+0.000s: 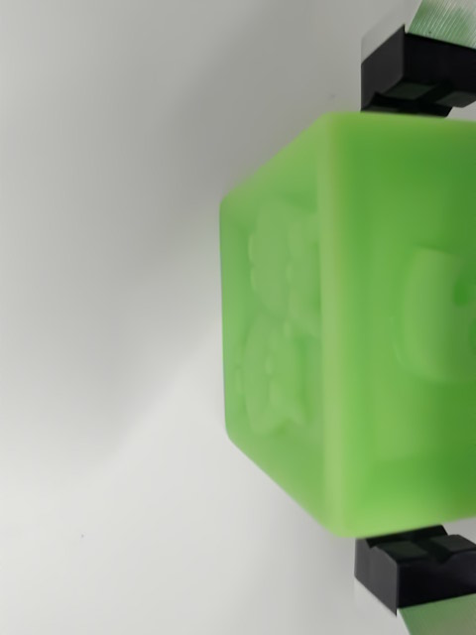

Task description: Stack cube

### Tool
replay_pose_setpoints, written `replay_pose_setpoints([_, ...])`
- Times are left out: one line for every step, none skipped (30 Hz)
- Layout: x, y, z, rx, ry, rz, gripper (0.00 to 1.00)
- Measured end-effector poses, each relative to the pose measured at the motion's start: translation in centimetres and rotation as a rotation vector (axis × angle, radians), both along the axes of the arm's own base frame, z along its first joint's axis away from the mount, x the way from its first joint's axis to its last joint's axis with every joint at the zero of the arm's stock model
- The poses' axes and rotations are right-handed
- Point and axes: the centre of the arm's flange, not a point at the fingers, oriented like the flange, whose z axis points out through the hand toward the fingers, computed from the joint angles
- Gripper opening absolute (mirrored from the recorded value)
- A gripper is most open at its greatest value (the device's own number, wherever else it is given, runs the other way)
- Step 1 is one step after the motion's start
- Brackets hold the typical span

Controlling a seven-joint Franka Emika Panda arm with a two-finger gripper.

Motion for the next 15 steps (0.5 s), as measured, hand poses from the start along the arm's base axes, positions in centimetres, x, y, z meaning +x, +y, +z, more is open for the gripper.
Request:
replay_pose_setpoints([0.01,0.0,-0.04,0.0,0.0,0.0,0.0])
replay_pose_setpoints([0.01,0.0,-0.05,0.0,0.0,0.0,0.0])
replay_pose_setpoints([0.03,0.0,-0.03,0.0,-0.001,0.0,0.0])
replay_pose_setpoints([0.04,0.0,-0.03,0.0,-0.001,0.0,0.0])
replay_pose_setpoints([0.05,0.0,-0.01,0.0,-0.001,0.0,0.0])
replay_pose_setpoints([0.06,0.0,-0.01,0.0,-0.002,0.0,0.0])
replay_pose_setpoints([0.06,0.0,-0.01,0.0,-0.002,0.0,0.0])
replay_pose_setpoints([0.06,0.0,-0.01,0.0,-0.002,0.0,0.0])
replay_pose_setpoints([0.06,0.0,-0.01,0.0,-0.002,0.0,0.0])
replay_pose_setpoints([0.06,0.0,0.0,0.0,-0.002,0.0,0.0])
replay_pose_setpoints([0.06,0.0,0.0,0.0,-0.002,0.0,0.0])
replay_pose_setpoints([0.06,0.0,0.0,0.0,-0.002,0.0,0.0])
replay_pose_setpoints([0.06,0.0,0.0,0.0,-0.002,0.0,0.0])
replay_pose_setpoints([0.06,0.0,0.0,0.0,-0.002,0.0,0.0])
replay_pose_setpoints([0.06,0.0,0.0,0.0,-0.002,0.0,0.0])
